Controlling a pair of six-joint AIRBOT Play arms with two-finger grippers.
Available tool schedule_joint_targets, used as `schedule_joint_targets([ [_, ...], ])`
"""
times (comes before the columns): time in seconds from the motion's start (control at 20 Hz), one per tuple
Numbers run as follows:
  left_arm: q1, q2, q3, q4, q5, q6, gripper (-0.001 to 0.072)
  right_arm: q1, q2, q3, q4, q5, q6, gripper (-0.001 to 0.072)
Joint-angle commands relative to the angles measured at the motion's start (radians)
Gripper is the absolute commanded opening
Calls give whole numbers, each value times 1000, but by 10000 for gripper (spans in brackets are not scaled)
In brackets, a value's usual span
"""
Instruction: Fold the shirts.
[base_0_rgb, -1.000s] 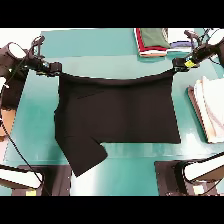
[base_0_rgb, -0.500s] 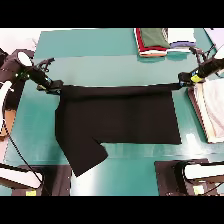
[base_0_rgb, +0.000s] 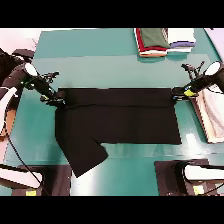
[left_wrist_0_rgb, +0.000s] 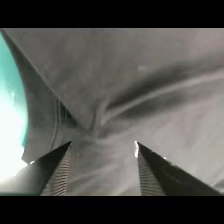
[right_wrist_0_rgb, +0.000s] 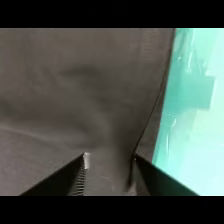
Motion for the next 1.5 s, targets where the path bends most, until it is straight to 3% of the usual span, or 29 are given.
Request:
schedule_joint_targets([
  [0.0,1,95,-7,38,4,1,479,-18,41,-16,6,58,0,359],
  [0.25,0,433,-229,95,8,-1,479,-193,252,-243,3,165,-37,366],
  [0.35,1,559,-377,95,19,-27,479,-290,323,-383,3,168,-37,458],
  [0.45,1,647,-497,95,19,-51,479,-380,366,-505,6,167,-37,457],
  [0.65,0,705,-618,94,22,-64,480,-434,393,-653,7,139,-55,445],
  [0.8,0,705,-644,86,50,-74,480,-427,393,-715,89,84,-66,436],
  [0.95,0,705,-645,83,61,-74,480,-352,391,-735,128,60,-82,364],
  [1.05,1,705,-645,95,48,-74,480,-283,391,-726,128,55,-106,41],
  [1.25,0,743,-703,104,3,-100,481,-179,394,-628,127,84,-106,19],
  [1.3,0,778,-752,94,11,-124,510,-164,394,-603,127,87,-105,19],
  [1.45,0,833,-880,12,40,-166,509,-124,394,-554,129,76,-103,19],
])
